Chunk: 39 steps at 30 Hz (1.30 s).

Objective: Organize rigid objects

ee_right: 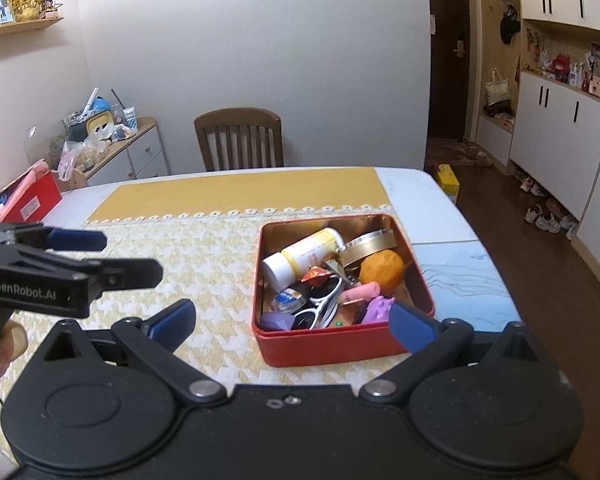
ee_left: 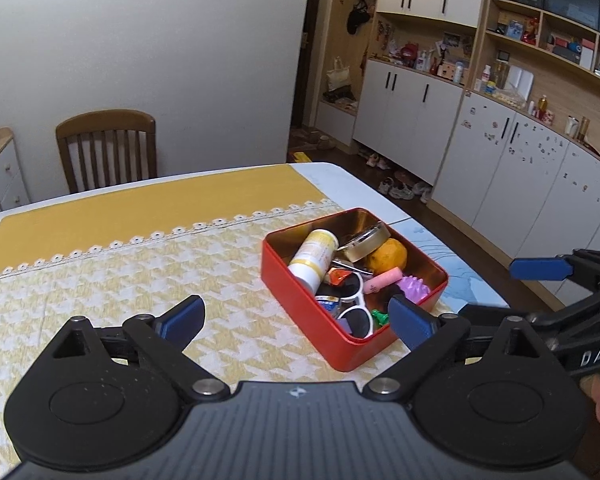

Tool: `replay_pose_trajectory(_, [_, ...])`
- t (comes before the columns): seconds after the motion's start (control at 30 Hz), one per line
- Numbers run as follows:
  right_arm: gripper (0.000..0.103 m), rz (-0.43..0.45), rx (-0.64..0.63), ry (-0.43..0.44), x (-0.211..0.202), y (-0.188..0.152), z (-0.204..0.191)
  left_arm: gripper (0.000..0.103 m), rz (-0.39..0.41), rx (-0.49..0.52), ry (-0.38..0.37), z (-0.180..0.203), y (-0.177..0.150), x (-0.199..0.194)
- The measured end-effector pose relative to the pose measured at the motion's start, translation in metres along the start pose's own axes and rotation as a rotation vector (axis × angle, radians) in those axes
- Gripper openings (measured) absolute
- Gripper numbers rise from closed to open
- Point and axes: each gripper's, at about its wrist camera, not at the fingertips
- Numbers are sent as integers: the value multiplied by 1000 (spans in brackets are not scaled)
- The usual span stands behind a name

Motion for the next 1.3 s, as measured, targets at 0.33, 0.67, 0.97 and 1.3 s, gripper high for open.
replay_pose_trajectory(0.33, [103, 4, 0, -15, 1, 2, 0, 99, -6, -11, 15, -4, -6, -2])
replay_pose_trajectory(0.67, [103, -21, -24, 7, 7, 1, -13, 99, -6, -10, 41, -14, -9, -5])
replay_pose_trajectory(0.97, [103, -39, -48, 15, 14, 4, -24, 99, -14, -7, 54, -20, -12, -5])
replay_pose_trajectory(1.3, [103, -47, -49, 16, 18, 5, -26, 99, -9, -2, 65, -23, -9, -6])
Point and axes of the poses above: each gripper's, at about its wrist camera, not at the fingertips, and x roughly the way its jaws point, z to its right, y to its top, and after that the axes turned 13 degrees about -y, right-handed
